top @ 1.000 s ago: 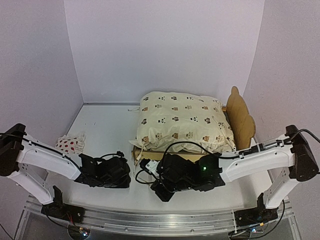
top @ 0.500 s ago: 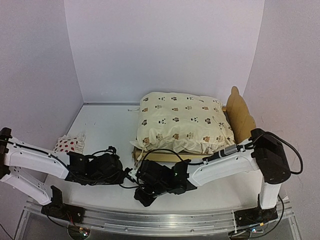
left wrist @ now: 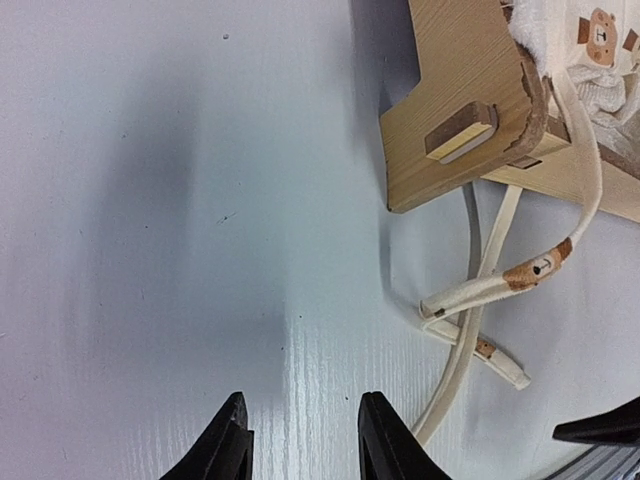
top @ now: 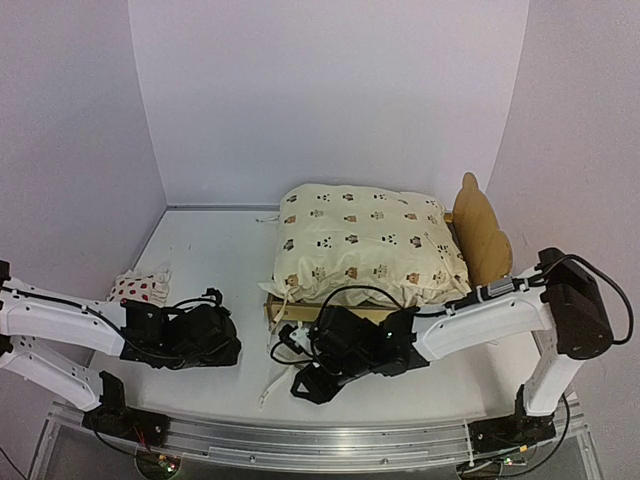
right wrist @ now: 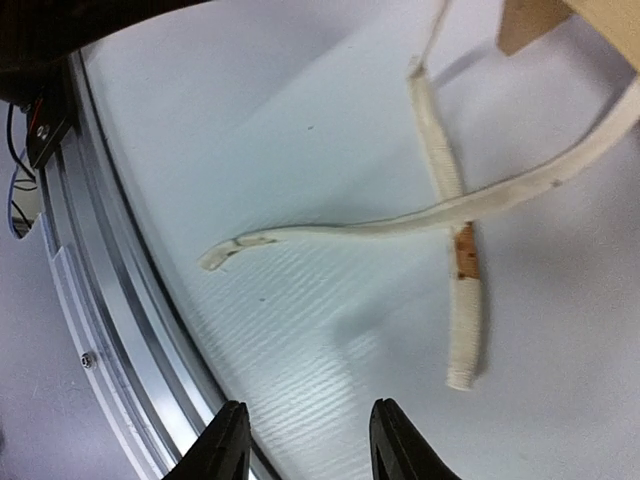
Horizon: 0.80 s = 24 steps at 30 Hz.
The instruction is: Set up the pet bed
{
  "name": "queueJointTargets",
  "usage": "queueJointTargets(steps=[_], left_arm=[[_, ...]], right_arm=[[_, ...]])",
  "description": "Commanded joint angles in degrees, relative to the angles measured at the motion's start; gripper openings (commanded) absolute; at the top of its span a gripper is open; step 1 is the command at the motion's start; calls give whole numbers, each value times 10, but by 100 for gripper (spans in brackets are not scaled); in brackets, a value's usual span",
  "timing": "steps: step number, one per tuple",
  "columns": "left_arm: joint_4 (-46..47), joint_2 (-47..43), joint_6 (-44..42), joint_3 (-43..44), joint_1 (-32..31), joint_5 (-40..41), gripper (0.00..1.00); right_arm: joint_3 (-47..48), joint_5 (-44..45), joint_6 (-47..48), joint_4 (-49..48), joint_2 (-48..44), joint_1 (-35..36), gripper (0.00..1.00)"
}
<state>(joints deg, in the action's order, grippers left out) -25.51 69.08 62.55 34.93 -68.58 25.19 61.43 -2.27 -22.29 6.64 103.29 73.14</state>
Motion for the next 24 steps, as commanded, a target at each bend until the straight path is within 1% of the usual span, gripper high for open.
queueJointTargets(steps=[1,3,11,15,22,24], left_arm=[[-18,7,-16,36,-1,21,37],[-13,10,-21,38,-1,19,37],[-1,15,-37,40,-1,10,37],[2,12,-41,38,-1,8,36],[9,5,-45,34,-1,7,36],[8,3,-46,36,-1,7,36]], right_arm=[[-25,31,9,11,-32,-23,44],[-24,46,12,17,-25,-26,44],[12,58,20,31,37,-30,45],[37,80,31,55,70,-30,45],[49,108,44,71,95,-30,45],[51,109,45,74,98,-30,43]])
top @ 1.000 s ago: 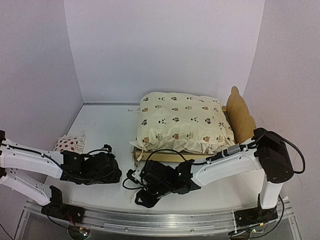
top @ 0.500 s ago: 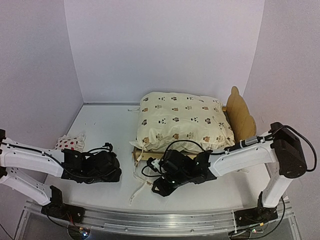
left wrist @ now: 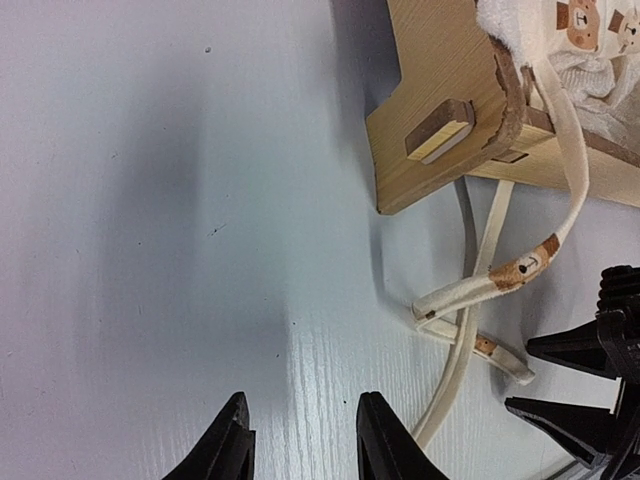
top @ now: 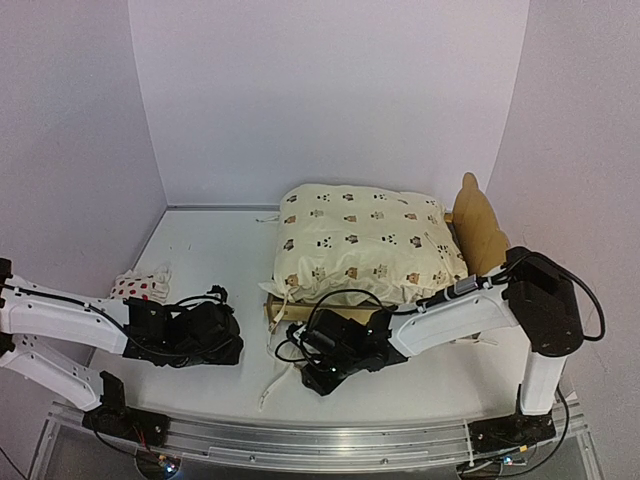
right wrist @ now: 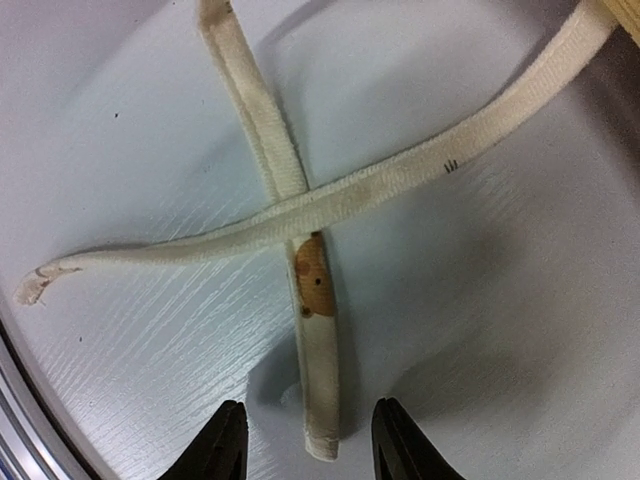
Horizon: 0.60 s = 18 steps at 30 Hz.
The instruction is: Set up the pet bed
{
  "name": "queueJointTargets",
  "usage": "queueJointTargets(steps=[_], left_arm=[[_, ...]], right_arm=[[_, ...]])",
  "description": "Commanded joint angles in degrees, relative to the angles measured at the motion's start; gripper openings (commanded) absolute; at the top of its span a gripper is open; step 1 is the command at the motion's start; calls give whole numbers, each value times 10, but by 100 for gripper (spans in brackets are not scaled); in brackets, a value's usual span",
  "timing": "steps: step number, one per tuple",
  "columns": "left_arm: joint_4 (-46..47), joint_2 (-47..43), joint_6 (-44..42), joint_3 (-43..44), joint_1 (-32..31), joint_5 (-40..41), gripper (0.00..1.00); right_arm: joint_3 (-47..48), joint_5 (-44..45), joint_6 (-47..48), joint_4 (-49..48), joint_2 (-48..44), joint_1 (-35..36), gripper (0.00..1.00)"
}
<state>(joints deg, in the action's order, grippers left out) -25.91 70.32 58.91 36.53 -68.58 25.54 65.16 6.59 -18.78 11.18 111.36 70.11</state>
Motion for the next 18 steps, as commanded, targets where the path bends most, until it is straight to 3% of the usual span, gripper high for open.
queueJointTargets(steps=[1,9,16,18], left_arm=[[12,-10,-10,20,-1,4,36],[10,-18,-14,20,-1,8,35],[12,-19,-17,21,-2,11,35],[20,-18,-21,20,-1,9,36]], right_arm=[[14,19,11,31,19,0,41],[34,47,40,74,48,25,24],[37,98,48,104,62,43,0],[31,110,46,107,49,43,0]])
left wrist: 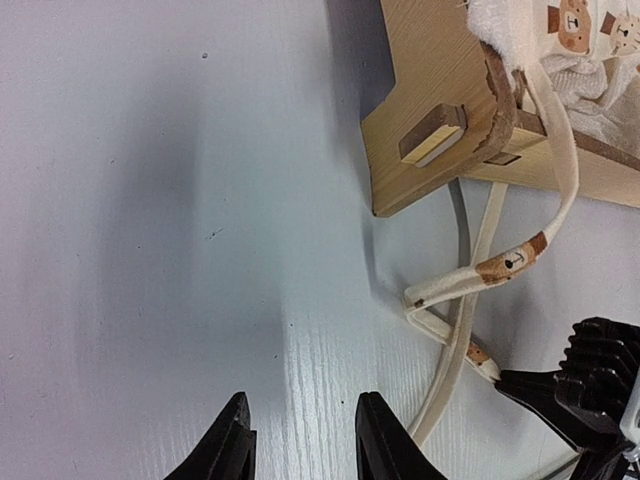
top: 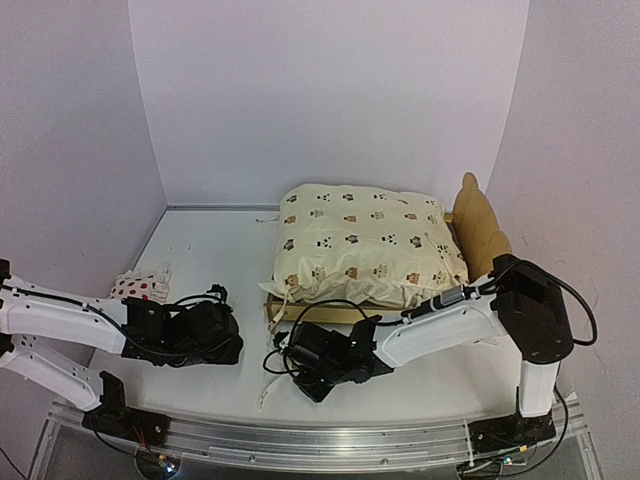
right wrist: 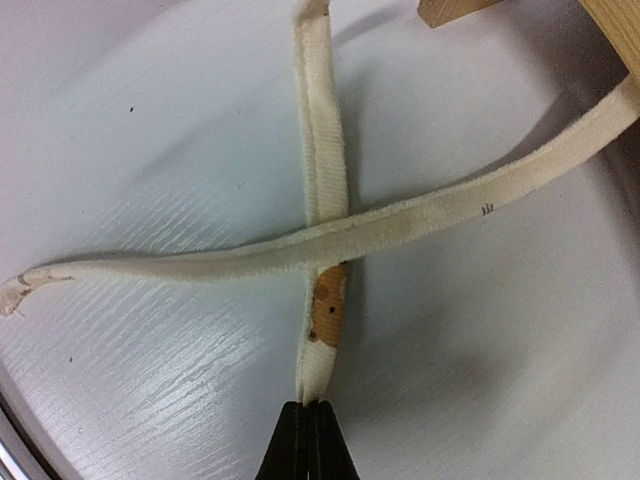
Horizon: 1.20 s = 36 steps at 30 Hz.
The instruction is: Set up the pet bed
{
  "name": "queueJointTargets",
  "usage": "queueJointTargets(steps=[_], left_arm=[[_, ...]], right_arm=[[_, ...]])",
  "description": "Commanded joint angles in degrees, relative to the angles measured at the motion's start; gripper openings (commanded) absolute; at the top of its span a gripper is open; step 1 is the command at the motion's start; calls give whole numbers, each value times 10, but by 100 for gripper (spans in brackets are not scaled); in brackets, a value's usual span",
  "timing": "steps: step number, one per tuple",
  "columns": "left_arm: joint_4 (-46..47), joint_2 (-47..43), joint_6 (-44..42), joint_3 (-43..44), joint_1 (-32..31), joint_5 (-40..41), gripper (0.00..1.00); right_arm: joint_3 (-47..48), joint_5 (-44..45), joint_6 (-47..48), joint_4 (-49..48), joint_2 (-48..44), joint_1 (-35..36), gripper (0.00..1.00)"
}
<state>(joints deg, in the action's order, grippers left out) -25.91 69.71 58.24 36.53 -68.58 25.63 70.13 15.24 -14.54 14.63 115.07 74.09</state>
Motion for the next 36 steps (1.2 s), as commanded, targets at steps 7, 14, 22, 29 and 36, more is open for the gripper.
queueJointTargets(steps=[7,14,22,29,36], left_arm=[[49,2,-40,27,-1,7,39],[76,33,-61,43,-2,12,39],[115,72,-76,48,4,9,39],[158,86,-89,32,36,-18,37],[238,99,-126,7,76,-81,32]], right_arm=[[-43,56,11,94,-73,3,0],[-32,74,23,137,-119,0,0],[19,139,72,172,-153,-1,0],[66,157,92,185,-140,-21,0],[71,119,74,145,-113,-48,0]])
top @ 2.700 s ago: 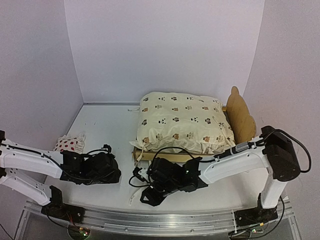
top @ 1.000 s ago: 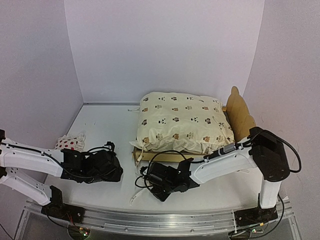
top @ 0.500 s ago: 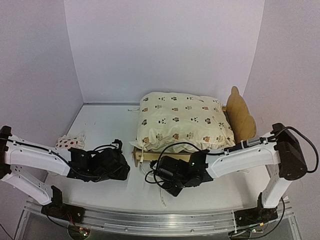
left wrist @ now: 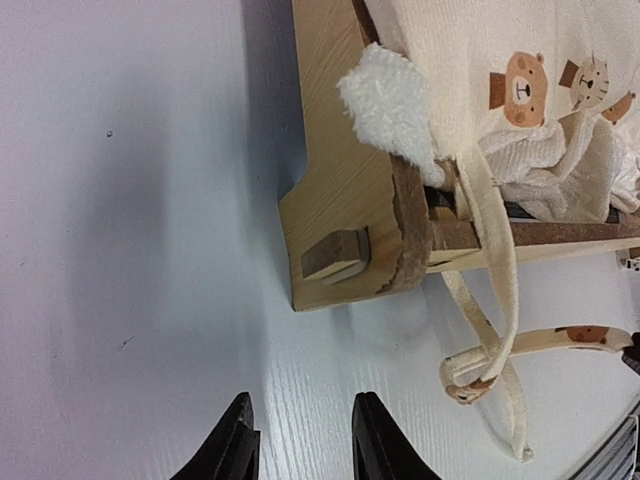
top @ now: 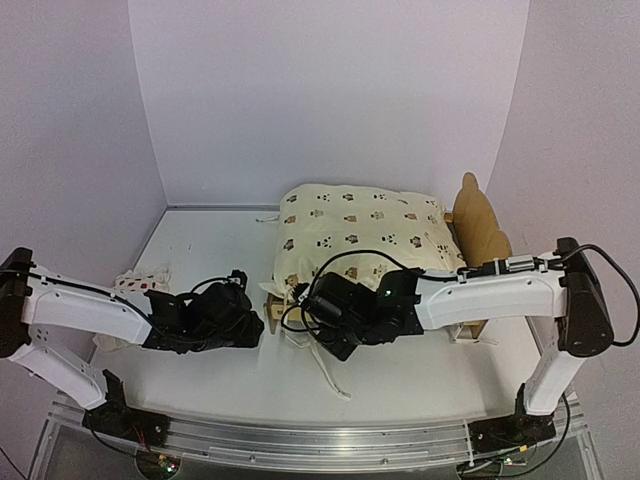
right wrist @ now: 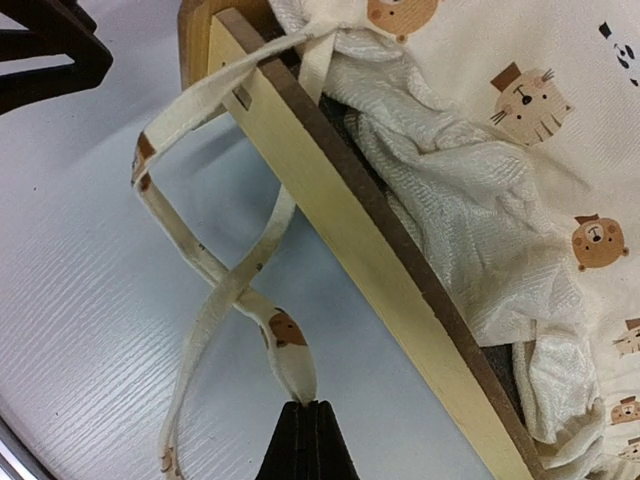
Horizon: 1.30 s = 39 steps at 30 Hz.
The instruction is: Set up the pet bed
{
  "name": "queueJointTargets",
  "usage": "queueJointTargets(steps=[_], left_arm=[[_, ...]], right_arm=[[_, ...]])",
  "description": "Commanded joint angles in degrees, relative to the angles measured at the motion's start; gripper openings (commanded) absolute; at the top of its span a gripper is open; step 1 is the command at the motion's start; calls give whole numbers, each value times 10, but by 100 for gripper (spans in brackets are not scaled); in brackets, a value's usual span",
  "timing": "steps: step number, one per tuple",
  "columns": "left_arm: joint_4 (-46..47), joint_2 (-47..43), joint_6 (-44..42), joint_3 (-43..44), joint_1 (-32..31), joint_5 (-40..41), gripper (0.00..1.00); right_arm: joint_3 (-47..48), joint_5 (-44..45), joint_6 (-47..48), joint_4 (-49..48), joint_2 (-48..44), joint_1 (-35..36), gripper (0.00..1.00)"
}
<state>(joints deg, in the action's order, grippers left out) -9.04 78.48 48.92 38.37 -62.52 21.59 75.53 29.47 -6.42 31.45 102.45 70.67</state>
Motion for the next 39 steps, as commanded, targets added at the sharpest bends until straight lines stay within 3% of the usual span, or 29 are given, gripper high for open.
queueJointTargets(steps=[1,13,24,29,39], left_arm=[[76,15,-36,-12,18,-46,32],[153,54,-72,-9,21,-101,28],[181,62,-126,-14,24,-119,25],[138,45,-122,-13,34,-75,24],[146,33,-186,-36,38,-36,25]], right_arm=[[15,-38,-10,-39,15,-17,0],[2,-161,-46,-167,65,-50,0],[-25,-156,-37,-260,88,-64,0],[-29,-143,-27,-284,99,-68,0],[-44,-134,12,-363,134,-69,0]])
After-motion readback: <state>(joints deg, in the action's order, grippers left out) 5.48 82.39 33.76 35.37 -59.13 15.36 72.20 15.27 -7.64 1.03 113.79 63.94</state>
